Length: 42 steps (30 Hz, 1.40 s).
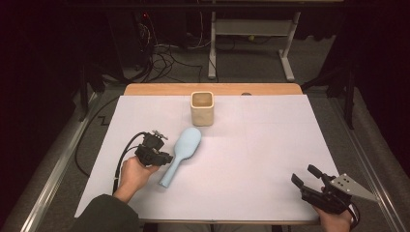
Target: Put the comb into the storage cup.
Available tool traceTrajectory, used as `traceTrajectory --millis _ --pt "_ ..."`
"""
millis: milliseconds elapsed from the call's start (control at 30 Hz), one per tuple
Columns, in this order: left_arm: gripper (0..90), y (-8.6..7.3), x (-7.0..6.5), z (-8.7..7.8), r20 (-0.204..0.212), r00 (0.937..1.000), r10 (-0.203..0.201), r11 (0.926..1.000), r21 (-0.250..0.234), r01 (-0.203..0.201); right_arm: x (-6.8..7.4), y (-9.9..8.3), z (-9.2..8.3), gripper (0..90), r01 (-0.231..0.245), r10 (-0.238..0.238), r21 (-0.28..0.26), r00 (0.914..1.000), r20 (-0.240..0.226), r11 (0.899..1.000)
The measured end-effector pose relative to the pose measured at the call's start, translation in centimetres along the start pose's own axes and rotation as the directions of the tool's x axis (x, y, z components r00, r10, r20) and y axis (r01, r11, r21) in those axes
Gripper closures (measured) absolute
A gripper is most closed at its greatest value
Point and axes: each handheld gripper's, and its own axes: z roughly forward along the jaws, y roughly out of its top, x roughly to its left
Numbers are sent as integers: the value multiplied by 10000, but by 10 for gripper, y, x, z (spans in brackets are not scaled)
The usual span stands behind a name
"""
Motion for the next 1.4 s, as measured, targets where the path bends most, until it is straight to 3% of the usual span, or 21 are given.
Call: traceTrajectory --millis 300,567,967,1400 --pt "508 1 -13 0 -149 9998 159 9998 -153 -162 0 0 0 281 3 -3 -10 10000 13 10000" --pt "414 6 -24 7 -360 9991 241 9997 -9 -241 0 0 0 281 -5 5 -9 10000 6 10000" --pt "379 13 -33 25 -709 9970 299 9989 392 -271 0 0 0 281 20 -20 -1 10000 28 10000" --pt "438 17 -35 39 -787 9968 147 9972 739 -88 0 0 0 282 21 -21 -7 10000 2 10000"
